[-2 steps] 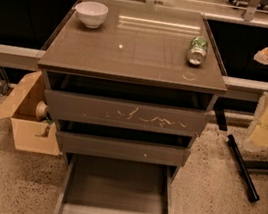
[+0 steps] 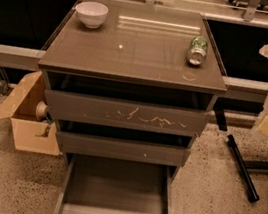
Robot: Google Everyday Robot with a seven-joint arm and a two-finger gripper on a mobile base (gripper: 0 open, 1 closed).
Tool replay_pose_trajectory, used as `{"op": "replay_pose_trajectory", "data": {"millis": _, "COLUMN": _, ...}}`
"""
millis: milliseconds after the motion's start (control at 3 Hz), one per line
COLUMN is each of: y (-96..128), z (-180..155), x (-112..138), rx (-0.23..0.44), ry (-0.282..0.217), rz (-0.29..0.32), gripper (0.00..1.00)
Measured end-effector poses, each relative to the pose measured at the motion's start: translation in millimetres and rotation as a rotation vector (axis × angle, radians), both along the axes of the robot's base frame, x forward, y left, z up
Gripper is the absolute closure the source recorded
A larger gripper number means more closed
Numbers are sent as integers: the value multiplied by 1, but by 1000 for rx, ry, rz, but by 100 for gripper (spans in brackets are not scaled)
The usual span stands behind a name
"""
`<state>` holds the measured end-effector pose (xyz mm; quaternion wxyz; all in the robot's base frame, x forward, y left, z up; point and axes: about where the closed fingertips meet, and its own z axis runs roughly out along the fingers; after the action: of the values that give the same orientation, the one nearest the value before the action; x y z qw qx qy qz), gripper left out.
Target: Place green can into bottom drawer
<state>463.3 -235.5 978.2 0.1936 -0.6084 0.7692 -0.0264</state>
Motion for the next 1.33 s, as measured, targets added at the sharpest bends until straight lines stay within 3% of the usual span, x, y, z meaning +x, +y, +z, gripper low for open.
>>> {"op": "replay_pose_trajectory", "data": {"millis": 333, "y": -21, "z": -10, "x": 28, "rx": 44, "ry": -6, "rz": 19, "gripper": 0}}
{"op": "replay_pose_trajectory", "data": {"millis": 1000, "y": -36, "z": -28, "x": 110, "rx": 206, "ry": -97, "rz": -268, "gripper": 0}}
{"op": "replay_pose_trajectory", "data": {"millis": 1333, "y": -34, "z": -32, "x": 162, "rx": 317, "ry": -106, "rz": -438, "gripper": 0}}
